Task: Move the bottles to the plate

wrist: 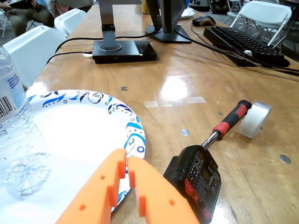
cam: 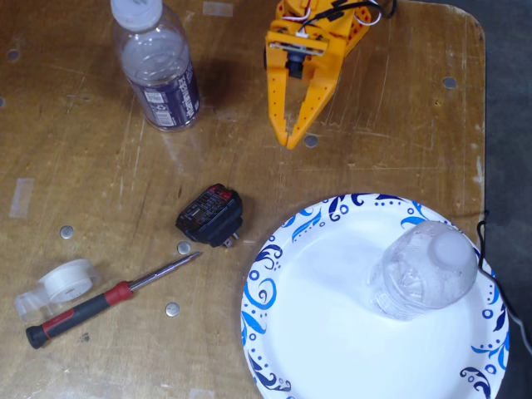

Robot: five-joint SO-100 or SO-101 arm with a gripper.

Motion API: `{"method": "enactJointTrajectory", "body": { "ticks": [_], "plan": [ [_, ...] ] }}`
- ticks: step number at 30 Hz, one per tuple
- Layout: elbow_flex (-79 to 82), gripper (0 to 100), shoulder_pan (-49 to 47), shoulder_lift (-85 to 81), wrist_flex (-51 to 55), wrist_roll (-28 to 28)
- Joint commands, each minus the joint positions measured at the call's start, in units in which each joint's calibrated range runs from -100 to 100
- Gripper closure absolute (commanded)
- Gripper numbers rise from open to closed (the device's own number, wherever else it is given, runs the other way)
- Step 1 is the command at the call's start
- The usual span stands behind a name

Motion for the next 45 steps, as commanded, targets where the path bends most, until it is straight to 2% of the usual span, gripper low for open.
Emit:
{"method": "enactJointTrajectory", "body": {
  "ticks": [1,6,19,26,37,41,45],
  "plan": [
    [0.54,99,-3.57,-0.58,0.93,3.56],
    [0.54,99,-4.87,-0.41,1.02,0.06],
    [0.54,98,-5.84,-0.75,0.06,-0.04],
    [-4.96,98,-2.60,-0.83,0.06,0.11],
    [-27.39,98,8.50,-0.83,19.64,0.16],
    [-36.58,98,12.17,-0.83,27.83,2.93],
    [-46.58,98,21.44,-0.83,36.35,3.24]
  ]
}}
